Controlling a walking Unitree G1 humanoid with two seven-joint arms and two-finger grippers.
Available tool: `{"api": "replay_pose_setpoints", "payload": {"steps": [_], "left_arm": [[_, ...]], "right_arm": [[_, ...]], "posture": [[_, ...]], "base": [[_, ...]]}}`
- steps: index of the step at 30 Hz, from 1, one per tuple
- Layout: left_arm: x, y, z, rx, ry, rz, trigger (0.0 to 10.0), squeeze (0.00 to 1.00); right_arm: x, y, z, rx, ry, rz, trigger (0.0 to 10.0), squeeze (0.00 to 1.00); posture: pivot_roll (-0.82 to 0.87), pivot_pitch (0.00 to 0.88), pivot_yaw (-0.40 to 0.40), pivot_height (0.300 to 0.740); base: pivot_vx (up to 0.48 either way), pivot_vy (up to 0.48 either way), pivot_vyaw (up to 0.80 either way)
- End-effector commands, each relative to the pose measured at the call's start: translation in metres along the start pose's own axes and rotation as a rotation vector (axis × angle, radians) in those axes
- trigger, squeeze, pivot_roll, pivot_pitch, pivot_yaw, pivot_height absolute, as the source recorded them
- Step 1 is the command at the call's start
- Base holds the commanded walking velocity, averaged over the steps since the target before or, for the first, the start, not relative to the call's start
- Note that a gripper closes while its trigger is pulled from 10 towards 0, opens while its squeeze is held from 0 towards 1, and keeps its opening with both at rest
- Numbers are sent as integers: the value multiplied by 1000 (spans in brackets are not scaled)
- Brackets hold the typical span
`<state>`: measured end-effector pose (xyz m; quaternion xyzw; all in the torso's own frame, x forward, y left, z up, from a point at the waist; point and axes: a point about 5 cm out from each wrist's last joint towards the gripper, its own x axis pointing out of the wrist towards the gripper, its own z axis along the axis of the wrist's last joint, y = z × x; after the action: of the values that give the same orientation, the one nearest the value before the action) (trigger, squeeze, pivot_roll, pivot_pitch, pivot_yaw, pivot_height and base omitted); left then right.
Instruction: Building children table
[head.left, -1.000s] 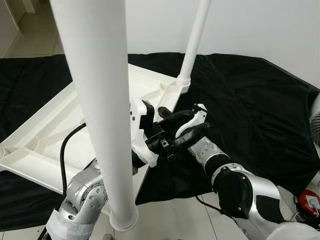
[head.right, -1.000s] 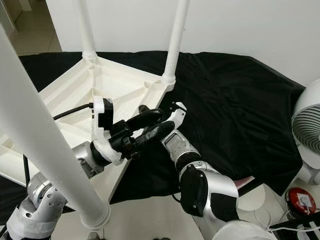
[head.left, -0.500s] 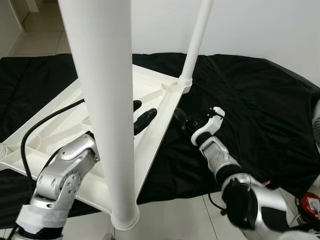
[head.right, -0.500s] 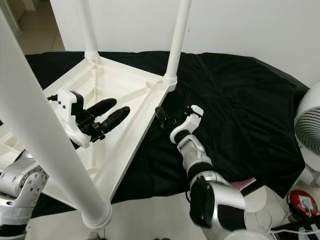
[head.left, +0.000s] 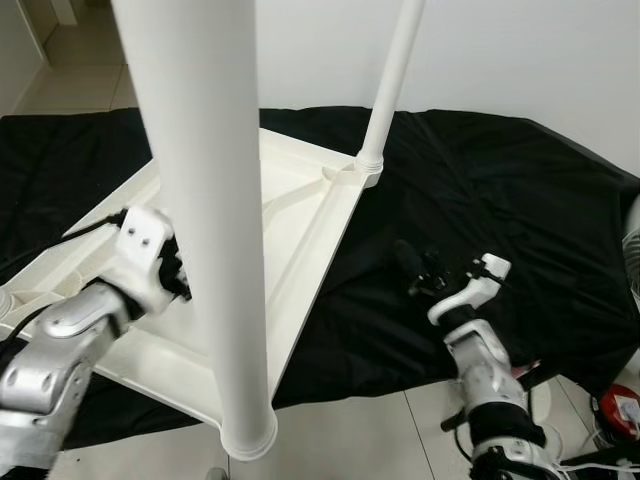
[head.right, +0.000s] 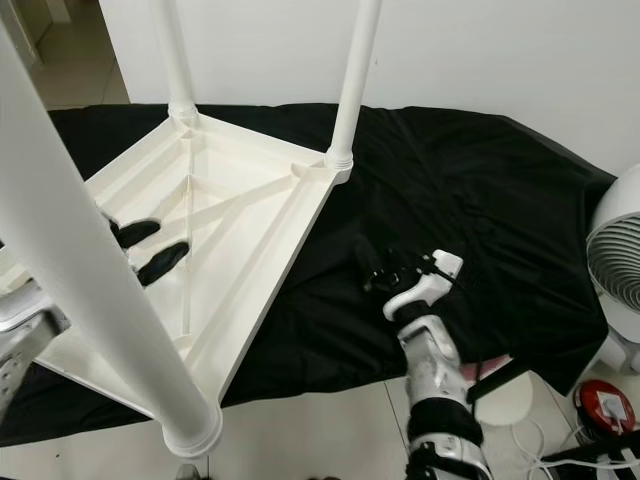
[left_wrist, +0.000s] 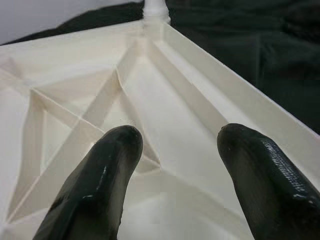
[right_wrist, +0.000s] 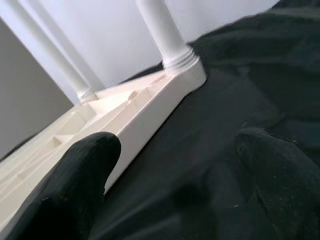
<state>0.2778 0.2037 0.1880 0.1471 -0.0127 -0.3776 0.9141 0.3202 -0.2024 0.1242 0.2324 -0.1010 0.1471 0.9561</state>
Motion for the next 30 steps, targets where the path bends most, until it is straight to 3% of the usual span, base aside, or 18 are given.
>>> {"api": "replay_pose_setpoints", "payload": {"steps": [1, 5, 7, 12, 14, 17, 22, 30], "left_arm": [[-1, -3, -3, 25, 22, -34, 10000, 0], [0, 2, -11, 108, 89, -22, 10000, 0], [9, 6, -20, 187, 166, 32, 10000, 0], [19, 11, -32, 272, 251, 80, 10000, 0], [29, 11, -37, 312, 287, 92, 10000, 0], [49, 5, -36, 320, 282, 81, 10000, 0], [62, 2, -35, 333, 275, 72, 10000, 0], [114, -8, -12, 311, 193, 139, 10000, 0]], "right_arm": [[-4, -3, 2, 7, -1, -4, 10000, 0], [-7, -6, 10, -6, -14, -25, 10000, 0], [-5, -3, 15, -12, -26, -17, 10000, 0], [-3, 1, 19, -14, -33, -10, 10000, 0], [-4, 5, 23, -14, -35, -7, 10000, 0], [-3, 9, 29, -11, -49, -3, 10000, 0], [-4, 10, 33, -6, -55, -6, 10000, 0], [-4, 16, 36, -8, -66, -4, 10000, 0]], "posture": [[112, 94, -68, 740], [110, 91, -69, 740], [110, 91, -69, 740], [103, 82, -73, 740], [100, 81, -72, 740], [92, 81, -67, 740], [90, 82, -66, 740], [80, 85, -55, 740]], "base": [[0, 0, 0], [0, 0, 0], [0, 0, 0], [0, 0, 0], [0, 0, 0], [0, 0, 0], [0, 0, 0], [0, 0, 0]]}}
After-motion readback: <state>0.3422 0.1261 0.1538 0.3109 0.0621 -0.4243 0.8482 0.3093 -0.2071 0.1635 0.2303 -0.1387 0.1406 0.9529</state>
